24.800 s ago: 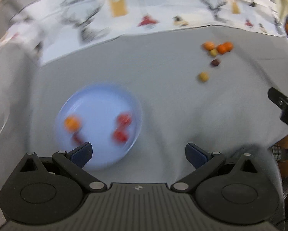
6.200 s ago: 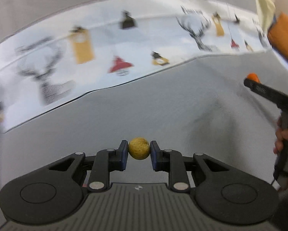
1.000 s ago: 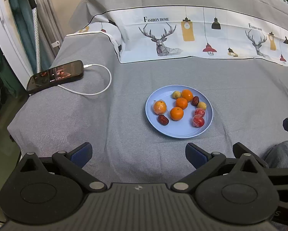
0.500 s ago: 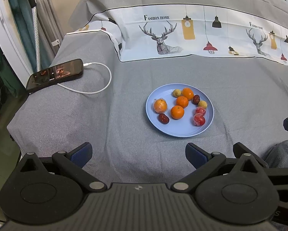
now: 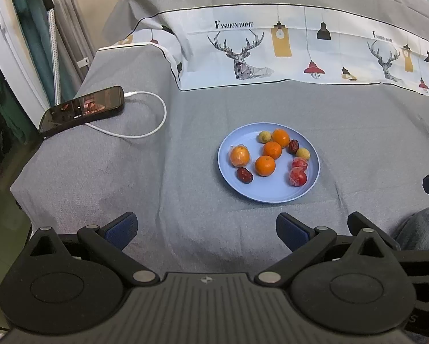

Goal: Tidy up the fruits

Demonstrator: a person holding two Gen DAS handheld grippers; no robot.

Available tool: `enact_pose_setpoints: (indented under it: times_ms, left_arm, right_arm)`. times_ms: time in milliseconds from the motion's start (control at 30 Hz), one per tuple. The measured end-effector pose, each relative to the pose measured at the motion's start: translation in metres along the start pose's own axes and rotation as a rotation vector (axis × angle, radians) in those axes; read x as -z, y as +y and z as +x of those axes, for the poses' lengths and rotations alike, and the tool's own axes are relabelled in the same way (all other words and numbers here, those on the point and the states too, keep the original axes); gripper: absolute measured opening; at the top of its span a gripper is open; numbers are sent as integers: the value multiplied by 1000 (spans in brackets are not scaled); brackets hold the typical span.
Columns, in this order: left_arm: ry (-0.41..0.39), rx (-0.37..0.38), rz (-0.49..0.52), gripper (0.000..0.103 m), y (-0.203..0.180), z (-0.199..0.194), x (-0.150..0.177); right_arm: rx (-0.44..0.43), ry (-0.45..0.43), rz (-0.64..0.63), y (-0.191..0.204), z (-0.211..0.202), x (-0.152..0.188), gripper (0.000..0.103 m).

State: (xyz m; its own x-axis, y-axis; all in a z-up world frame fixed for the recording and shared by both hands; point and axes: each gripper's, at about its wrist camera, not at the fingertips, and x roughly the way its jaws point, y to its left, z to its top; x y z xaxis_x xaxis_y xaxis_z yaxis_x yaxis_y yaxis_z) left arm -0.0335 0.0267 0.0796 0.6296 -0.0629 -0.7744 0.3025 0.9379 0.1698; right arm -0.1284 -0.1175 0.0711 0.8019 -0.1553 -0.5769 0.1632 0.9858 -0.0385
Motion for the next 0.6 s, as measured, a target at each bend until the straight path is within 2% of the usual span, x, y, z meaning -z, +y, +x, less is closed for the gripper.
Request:
enact_pose_setpoints:
  times_ms: [600]
  left_arm:
    - [3, -6, 1, 103, 0, 1, 0]
  right_arm:
    - [-2, 3, -2, 1, 2, 2, 102]
